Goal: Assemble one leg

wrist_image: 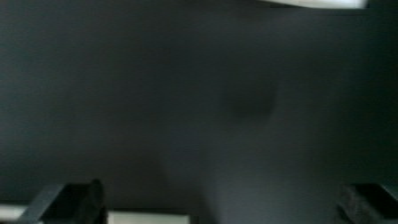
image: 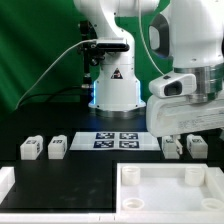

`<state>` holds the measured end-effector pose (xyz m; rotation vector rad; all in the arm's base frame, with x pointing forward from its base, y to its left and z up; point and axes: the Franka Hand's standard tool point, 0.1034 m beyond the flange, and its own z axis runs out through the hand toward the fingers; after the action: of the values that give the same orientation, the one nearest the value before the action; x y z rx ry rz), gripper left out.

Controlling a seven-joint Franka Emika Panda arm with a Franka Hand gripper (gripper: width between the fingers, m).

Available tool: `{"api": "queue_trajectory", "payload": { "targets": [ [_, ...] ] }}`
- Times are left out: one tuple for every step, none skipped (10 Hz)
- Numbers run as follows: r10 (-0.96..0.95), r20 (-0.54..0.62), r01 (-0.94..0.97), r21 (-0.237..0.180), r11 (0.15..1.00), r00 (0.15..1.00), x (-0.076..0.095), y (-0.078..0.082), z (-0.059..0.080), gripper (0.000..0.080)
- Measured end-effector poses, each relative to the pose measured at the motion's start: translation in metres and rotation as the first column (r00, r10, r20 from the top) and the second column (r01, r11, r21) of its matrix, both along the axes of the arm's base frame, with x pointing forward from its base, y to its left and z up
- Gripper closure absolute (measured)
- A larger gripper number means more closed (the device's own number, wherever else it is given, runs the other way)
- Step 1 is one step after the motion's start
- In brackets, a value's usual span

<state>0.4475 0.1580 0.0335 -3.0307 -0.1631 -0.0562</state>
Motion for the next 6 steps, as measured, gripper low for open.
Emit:
{"api": "queue_trajectory", "payload": {
  "targets": [
    [0.036,-0.045,-0.037,-0.008,0.999,0.998,-0.001,-0.002,0.000,0.0151],
    [0.033,-0.033,-0.033,-0.005,0.999,0.999,0.003,-0.002,0.001,0.0151],
    [0.030,-0.050,-0.030,-0.007,1.000,0.998,0.000,0.000,0.000,0.0151],
    [-0.011,-0.191,0.005,-0.033,0.999,0.982,-0.014,0.005,0.000,0.0151],
    [-0.017,-0.277,0.004,-0.050,0.999,0.961,-0.017,0.013,0.001,0.0151],
    [-0.015,-0.381,-0.011,-0.066,0.998,0.924,-0.023,0.013,0.000,0.0151]
  ]
}}
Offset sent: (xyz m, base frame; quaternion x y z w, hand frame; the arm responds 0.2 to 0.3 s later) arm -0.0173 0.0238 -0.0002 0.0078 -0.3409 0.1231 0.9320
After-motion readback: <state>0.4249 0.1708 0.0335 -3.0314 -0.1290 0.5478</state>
